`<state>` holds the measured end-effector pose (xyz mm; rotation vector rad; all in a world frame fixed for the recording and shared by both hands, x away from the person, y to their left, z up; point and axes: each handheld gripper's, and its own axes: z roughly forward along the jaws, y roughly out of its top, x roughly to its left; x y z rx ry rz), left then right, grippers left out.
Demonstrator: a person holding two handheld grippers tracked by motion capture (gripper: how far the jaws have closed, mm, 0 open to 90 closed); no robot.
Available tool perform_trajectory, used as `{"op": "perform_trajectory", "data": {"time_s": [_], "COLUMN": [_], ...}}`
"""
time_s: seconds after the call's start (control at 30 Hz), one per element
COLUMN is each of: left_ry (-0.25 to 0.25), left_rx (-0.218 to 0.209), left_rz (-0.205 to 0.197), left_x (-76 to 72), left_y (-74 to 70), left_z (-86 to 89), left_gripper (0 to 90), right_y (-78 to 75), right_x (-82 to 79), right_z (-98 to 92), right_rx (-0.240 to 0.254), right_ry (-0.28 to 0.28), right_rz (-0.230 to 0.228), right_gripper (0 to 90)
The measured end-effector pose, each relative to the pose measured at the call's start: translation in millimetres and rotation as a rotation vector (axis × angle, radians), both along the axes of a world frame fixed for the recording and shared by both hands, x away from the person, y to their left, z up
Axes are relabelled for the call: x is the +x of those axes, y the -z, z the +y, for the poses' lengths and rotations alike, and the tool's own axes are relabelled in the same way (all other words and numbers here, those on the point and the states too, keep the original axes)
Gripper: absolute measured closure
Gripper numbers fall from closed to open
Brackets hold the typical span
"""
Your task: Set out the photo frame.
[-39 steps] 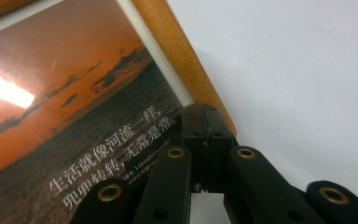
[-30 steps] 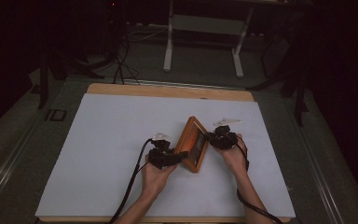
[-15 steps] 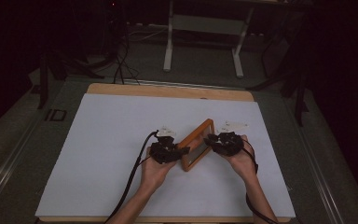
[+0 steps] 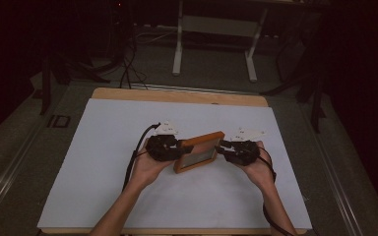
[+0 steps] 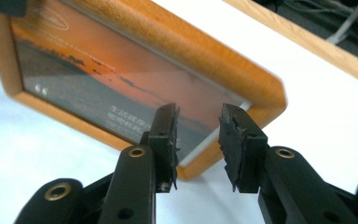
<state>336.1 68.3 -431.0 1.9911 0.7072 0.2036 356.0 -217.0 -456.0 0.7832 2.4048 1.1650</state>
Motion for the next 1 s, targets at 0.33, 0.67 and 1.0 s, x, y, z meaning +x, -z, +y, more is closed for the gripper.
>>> {"op": "perform_trajectory", "data": {"time_s": [0.33,0.67,1.0], "left_ry": [0.09,0.187,0.268], "left_rx": [0.016,0.081,0.082], "left_rz": [0.0,-0.009,-0.051], "left_x": [6.7,7.6,8.3], "left_y": [-20.1,-35.0,-38.1], "left_z": [19.0,20.7,6.3], "left_gripper": [69.0,68.9,68.3], "right_y": [-16.1,-28.2,-36.7], "right_x": [-3.0,-3.7,-8.5], "right_z": [16.5,33.8,48.8], "right_rx": [0.012,0.086,0.081], "right_ry": [-0.083,-0.201,-0.321], "right_rz": [-0.032,-0.034,-0.04], "right_gripper": [65.0,54.7,48.1]}}
